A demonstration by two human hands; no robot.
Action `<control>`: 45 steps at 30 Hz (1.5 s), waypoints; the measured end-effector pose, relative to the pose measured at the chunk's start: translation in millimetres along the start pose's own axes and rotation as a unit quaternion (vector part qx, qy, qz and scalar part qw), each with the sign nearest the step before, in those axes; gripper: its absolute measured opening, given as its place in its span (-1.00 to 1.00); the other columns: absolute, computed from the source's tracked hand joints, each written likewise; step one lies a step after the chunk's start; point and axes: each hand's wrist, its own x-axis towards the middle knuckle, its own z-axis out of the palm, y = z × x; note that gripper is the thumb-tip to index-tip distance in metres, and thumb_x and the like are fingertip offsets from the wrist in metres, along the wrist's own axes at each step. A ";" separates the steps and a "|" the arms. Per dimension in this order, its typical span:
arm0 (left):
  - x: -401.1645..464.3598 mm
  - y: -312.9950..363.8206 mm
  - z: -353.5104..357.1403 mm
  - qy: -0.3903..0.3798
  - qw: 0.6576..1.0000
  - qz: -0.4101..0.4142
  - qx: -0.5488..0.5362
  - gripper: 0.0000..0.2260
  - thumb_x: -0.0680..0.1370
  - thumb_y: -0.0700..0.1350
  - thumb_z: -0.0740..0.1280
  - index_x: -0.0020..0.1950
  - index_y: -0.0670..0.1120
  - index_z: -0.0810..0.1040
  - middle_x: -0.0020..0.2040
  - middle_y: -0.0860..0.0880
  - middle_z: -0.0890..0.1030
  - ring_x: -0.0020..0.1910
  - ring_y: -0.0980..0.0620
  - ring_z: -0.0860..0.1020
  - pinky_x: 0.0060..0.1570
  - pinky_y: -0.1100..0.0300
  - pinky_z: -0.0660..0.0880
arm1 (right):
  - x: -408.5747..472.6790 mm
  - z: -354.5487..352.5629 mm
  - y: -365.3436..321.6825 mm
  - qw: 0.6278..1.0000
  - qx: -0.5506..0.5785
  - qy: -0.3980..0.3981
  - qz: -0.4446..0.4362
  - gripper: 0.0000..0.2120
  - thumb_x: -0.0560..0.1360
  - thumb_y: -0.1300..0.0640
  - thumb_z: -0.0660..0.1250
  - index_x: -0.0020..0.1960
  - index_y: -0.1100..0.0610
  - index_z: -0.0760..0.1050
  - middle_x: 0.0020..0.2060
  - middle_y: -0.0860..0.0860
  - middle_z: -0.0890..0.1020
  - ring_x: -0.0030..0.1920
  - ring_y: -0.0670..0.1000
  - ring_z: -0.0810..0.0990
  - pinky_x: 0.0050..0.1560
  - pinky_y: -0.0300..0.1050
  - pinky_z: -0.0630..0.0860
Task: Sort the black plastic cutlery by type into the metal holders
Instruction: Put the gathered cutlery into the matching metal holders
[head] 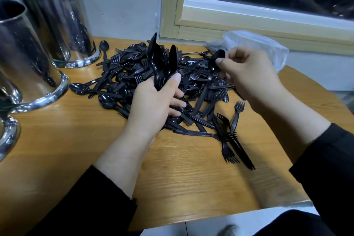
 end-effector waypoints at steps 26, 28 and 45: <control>-69.6 -34.9 48.2 -0.059 0.996 -0.046 0.047 -0.81 0.68 -0.07 0.29 0.06 -0.14 0.64 -0.32 -0.08 0.50 -0.42 -0.03 0.35 -0.43 0.13 0.28 | -82.9 -21.8 99.6 0.965 -0.256 -0.040 0.024 -0.76 0.66 0.00 0.20 0.25 0.00 0.55 0.14 0.02 0.63 0.12 0.10 0.58 0.19 0.06 0.50; -70.4 -35.2 48.0 -0.061 0.996 -0.058 0.020 -0.85 0.69 -0.09 0.29 0.05 -0.11 0.62 -0.33 -0.03 0.42 -0.43 0.02 0.28 -0.42 0.11 0.20 | -78.2 -18.5 99.2 0.961 -0.274 -0.034 0.034 -0.80 0.65 -0.02 0.20 0.11 0.00 0.57 -0.01 0.01 0.65 -0.03 0.07 0.58 0.13 0.13 0.53; -68.0 -36.7 43.3 -0.050 0.997 -0.031 -0.053 -0.62 0.65 -0.01 0.38 -0.31 -0.06 0.36 -0.40 -0.04 0.29 -0.48 0.00 0.23 -0.46 0.18 0.23 | -85.8 -32.9 96.2 0.995 -0.044 0.053 0.074 -0.89 0.59 0.20 0.34 0.10 0.09 0.58 -0.24 -0.09 0.60 -0.25 -0.29 0.57 -0.30 -0.46 0.36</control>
